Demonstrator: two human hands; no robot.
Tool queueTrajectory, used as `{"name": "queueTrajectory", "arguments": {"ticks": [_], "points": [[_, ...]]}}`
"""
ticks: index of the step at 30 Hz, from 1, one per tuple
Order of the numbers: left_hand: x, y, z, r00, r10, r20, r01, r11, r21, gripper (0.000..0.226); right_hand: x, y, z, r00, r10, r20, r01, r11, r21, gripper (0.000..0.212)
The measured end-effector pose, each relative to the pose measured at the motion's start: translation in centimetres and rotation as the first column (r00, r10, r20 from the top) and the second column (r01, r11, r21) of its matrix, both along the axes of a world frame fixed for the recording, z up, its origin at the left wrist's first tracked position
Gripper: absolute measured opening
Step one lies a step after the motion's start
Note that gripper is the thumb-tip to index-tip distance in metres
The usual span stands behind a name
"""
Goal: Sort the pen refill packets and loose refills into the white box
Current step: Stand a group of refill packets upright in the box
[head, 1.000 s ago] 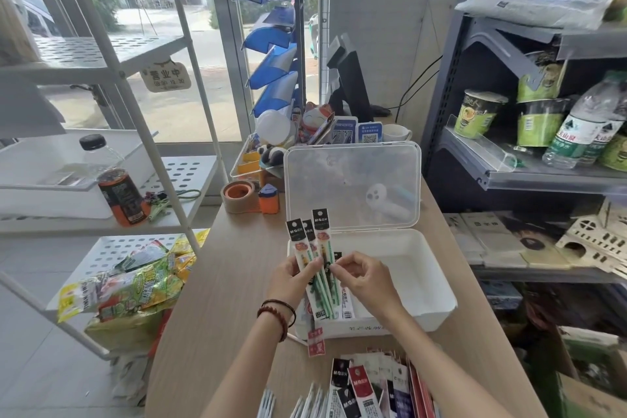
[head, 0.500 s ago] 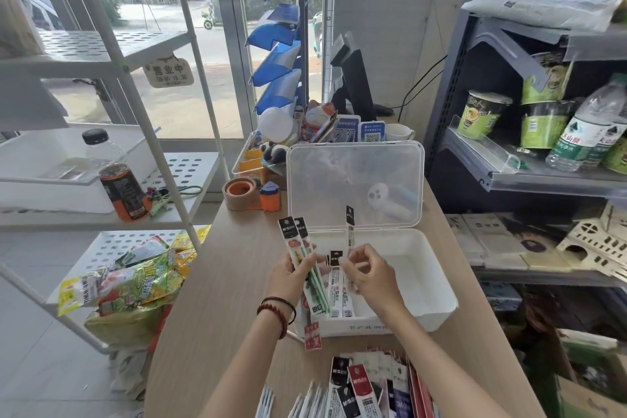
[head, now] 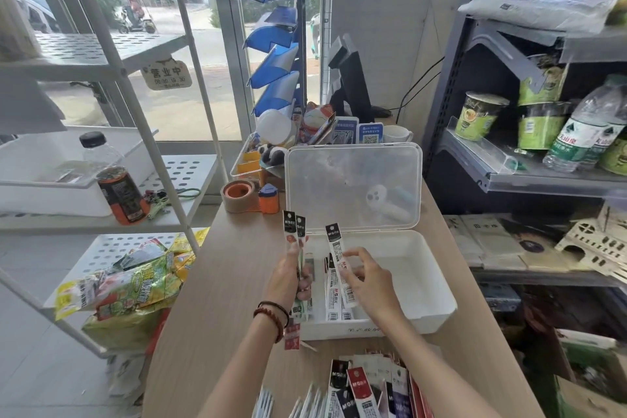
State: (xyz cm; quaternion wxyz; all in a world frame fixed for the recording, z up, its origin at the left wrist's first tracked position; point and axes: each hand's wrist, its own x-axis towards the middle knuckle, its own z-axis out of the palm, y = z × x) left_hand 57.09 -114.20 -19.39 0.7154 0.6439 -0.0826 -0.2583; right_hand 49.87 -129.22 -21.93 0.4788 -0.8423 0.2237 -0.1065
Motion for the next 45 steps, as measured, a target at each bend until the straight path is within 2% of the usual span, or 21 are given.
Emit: {"name": "queueTrajectory", "arguments": {"ticks": [3, 5, 7, 10, 13, 19, 22, 24, 28, 31, 35, 39, 45], "points": [[0.0, 0.2, 0.0, 0.992, -0.022, -0.122, 0.005, 0.99, -0.138, 0.064, 0.0, -0.1, -0.1, 1.0, 0.008, -0.006, -0.008, 0.999, -0.042, 0.024], [-0.1, 0.2, 0.1, 0.978, -0.016, -0.206, -0.033, 0.972, -0.235, 0.063, 0.0, -0.1, -0.2, 0.999, 0.013, -0.039, -0.016, 0.997, -0.078, 0.022], [0.0, 0.1, 0.2, 0.97, -0.002, -0.243, -0.065, 0.962, -0.267, 0.049, -0.1, -0.1, -0.3, 0.997, 0.014, -0.075, -0.019, 0.997, -0.071, 0.022], [0.2, -0.1, 0.1, 0.991, 0.025, -0.133, -0.035, 0.996, -0.079, 0.025, -0.2, 0.1, -0.2, 0.989, 0.024, -0.146, -0.042, 0.992, -0.118, 0.022], [0.1, 0.0, -0.2, 1.0, 0.022, 0.02, -0.024, 0.991, 0.132, 0.02, -0.2, 0.3, -0.2, 0.979, 0.003, -0.202, -0.039, 0.984, -0.173, 0.022], [0.2, 0.0, -0.6, 1.0, 0.005, -0.005, -0.004, 0.995, 0.099, 0.013, 0.0, 0.2, -0.7, 0.968, -0.039, -0.246, -0.009, 0.982, -0.188, 0.021], [0.4, -0.2, -0.7, 1.0, 0.005, 0.004, -0.005, 0.991, 0.137, 0.01, 0.1, 0.2, -0.5, 0.98, -0.095, -0.176, 0.057, 0.976, -0.211, 0.017], [0.3, -0.2, -0.6, 1.0, 0.001, 0.012, -0.002, 0.991, 0.134, 0.007, 0.1, 0.3, -0.2, 0.993, -0.093, -0.07, 0.075, 0.971, -0.229, 0.024], [0.2, -0.3, -0.7, 1.0, 0.004, 0.015, -0.005, 0.995, 0.1, 0.009, -0.4, 0.6, 0.6, 0.997, -0.016, 0.074, 0.023, 0.995, -0.093, 0.039], [0.2, -0.2, -0.6, 0.999, -0.021, 0.037, 0.017, 0.996, 0.086, 0.015, -0.6, 0.7, 0.9, 0.995, 0.049, 0.086, -0.048, 0.999, -0.008, 0.042], [-0.4, -0.4, -0.7, 0.992, -0.033, 0.121, 0.015, 0.989, 0.145, 0.005, -0.6, 0.5, 0.9, 0.992, 0.07, 0.106, -0.076, 0.996, 0.053, 0.041], [-0.4, -0.6, -0.9, 0.983, -0.04, 0.181, 0.003, 0.98, 0.199, 0.006, -0.8, 0.4, 1.3, 0.989, 0.029, 0.148, -0.051, 0.988, 0.145, 0.036], [-0.7, -0.5, -0.7, 0.973, -0.073, 0.221, 0.015, 0.966, 0.257, 0.011, -1.0, 0.7, 2.1, 0.983, 0.0, 0.186, -0.038, 0.979, 0.199, 0.036]]}}
